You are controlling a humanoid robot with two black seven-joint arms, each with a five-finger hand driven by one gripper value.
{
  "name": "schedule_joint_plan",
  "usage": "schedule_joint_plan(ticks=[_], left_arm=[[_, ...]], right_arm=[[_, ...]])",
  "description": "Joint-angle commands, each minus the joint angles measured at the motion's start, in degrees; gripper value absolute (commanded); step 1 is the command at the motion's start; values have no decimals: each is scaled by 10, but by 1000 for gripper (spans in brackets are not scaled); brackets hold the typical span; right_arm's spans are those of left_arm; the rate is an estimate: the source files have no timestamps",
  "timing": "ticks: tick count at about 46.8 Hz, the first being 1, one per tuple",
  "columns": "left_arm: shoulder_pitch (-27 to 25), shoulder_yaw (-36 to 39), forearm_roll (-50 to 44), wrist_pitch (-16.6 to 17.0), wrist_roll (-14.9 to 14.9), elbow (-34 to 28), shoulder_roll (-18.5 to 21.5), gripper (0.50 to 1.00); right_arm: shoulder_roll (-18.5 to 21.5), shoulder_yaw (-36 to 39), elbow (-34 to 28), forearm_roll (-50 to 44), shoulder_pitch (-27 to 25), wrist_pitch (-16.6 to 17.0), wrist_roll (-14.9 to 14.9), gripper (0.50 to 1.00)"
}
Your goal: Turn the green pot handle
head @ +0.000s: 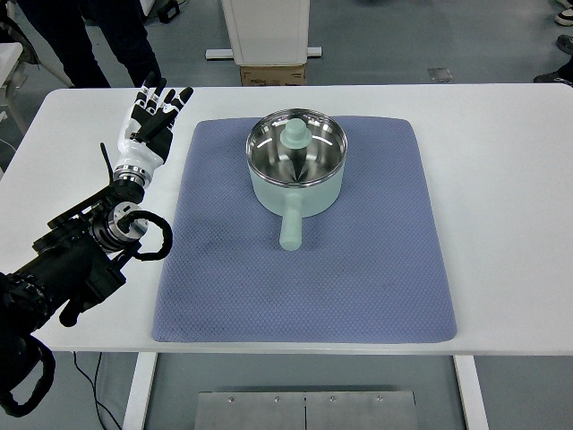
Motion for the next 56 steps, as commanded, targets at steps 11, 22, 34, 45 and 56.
schedule_joint_plan(ticks=[11,22,34,45,56], left_arm=[[0,-1,11,5,-7,1,0,1000],[-5,-1,12,5,-6,1,1,1000],[-6,-2,124,5,-19,2,2,1000],[-13,-2,138,5,-19,1,3,1000],[-13,-1,171,-18,-40,-9,3,1000]], right_arm=[[0,0,0,0,0,1,0,1000],[0,0,0,0,0,0,0,1000],[0,0,0,0,0,0,0,1000],[0,0,0,0,0,0,0,1000],[0,0,0,0,0,0,0,1000]])
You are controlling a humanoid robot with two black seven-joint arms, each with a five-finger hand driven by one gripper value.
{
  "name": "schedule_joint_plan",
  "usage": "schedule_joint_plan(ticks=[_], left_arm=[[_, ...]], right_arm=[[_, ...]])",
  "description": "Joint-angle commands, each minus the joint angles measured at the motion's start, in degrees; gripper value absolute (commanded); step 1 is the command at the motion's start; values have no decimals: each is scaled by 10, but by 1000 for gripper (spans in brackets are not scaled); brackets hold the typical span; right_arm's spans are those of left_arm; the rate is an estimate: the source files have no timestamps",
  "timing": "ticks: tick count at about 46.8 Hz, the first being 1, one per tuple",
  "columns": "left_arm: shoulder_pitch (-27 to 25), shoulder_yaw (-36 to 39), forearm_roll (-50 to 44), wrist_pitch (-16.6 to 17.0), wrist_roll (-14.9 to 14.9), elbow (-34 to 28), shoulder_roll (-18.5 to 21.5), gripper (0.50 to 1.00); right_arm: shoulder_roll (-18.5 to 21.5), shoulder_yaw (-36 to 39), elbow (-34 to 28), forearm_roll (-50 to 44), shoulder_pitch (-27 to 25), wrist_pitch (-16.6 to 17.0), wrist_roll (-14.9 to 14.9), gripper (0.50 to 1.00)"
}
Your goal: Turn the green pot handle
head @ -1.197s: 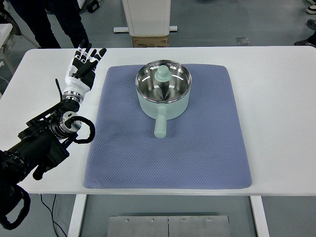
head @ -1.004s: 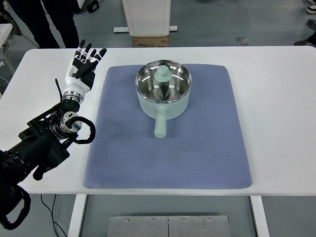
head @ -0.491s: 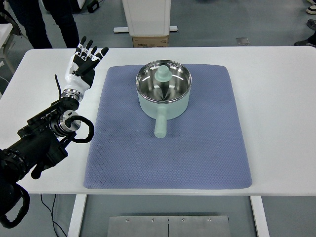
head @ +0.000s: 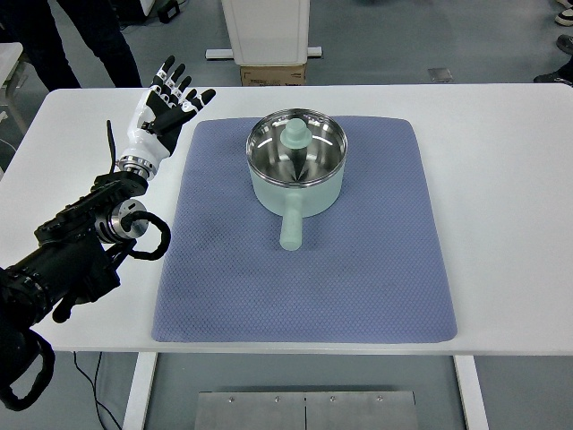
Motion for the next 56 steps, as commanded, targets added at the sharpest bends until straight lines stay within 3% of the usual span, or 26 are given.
schedule_joint_plan(ticks=[1,6,28,44,56], left_arm=[[1,0,21,-25,-17,-6,2,1000],[-9,0,55,-65,-27,-7,4,1000],[-51,4,199,-100,-27,-14,76,1000],[-94,6,311,-97,-27,-162,194,1000],[-104,6,411,-99,8,-208,210,1000]], right_arm=[[0,0,0,0,0,0,0,1000],[0,0,0,0,0,0,0,1000],[0,0,0,0,0,1,0,1000],[0,0,0,0,0,0,0,1000],[0,0,0,0,0,0,0,1000]])
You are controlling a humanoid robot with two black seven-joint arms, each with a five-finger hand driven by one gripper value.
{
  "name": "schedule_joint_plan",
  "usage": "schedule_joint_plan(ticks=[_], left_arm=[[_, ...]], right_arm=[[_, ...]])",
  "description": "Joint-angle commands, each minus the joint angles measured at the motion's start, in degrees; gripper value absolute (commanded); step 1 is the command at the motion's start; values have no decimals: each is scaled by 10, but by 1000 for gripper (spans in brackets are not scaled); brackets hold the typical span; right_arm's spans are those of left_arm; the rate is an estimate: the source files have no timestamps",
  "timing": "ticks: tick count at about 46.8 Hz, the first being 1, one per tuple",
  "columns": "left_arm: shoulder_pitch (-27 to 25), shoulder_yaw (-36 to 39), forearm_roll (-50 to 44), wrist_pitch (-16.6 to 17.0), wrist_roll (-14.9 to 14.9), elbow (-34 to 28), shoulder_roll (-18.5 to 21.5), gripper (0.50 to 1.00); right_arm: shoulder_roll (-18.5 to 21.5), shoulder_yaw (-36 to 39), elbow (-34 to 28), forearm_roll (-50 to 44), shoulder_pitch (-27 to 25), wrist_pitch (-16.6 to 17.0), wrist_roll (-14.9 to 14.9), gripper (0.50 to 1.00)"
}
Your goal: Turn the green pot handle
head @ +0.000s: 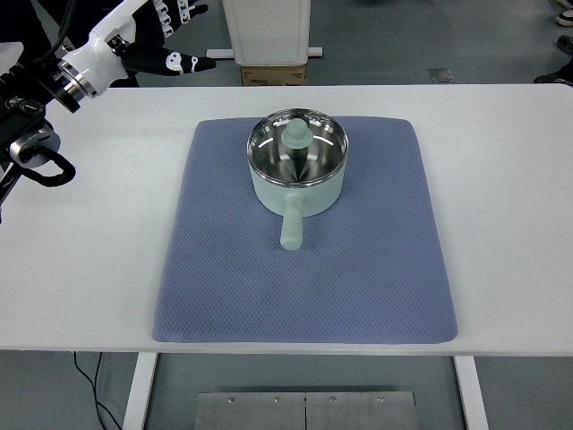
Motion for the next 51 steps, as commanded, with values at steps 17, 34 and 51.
schedule_joint_plan(ticks=[17,34,51], left_arm=[[-57,1,183,-4,10,-82,13,1000],[-150,85,286,-84,2,-112,5,1000],[-165,90,461,-82,-26,-225,4,1000]], right_arm=[[0,0,0,0,0,1,0,1000],[0,0,0,0,0,0,0,1000],[0,0,0,0,0,0,0,1000]])
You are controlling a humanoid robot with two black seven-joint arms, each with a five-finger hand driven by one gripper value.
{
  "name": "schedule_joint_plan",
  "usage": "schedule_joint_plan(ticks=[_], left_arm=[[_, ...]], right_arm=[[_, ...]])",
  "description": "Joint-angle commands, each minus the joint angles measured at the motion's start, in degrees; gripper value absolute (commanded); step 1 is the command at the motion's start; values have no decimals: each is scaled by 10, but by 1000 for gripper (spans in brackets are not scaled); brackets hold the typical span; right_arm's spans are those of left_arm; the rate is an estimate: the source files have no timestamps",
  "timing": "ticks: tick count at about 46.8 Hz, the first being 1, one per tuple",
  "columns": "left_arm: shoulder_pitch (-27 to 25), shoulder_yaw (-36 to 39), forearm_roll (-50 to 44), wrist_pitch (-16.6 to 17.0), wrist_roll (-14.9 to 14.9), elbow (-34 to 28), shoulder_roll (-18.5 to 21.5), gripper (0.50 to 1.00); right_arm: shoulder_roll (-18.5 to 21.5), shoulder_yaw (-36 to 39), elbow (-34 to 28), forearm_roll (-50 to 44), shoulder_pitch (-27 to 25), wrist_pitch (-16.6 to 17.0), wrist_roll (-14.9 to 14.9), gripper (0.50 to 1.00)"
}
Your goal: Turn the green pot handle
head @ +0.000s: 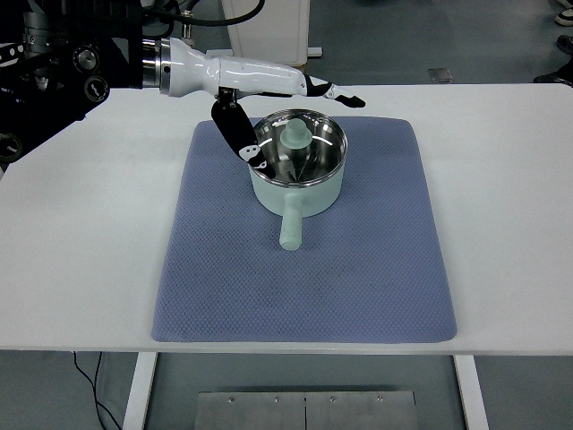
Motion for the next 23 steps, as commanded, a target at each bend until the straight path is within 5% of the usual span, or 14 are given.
schedule_joint_plan(ticks=[1,13,23], left_arm=[[-2,0,29,0,0,-15,-3,1000],[5,11,163,2,0,-22,-37,1000],[3,38,178,6,0,-24,-75,1000]], right_arm=[[0,0,0,0,0,0,0,1000],[0,0,0,0,0,1,0,1000],[0,0,0,0,0,0,0,1000]])
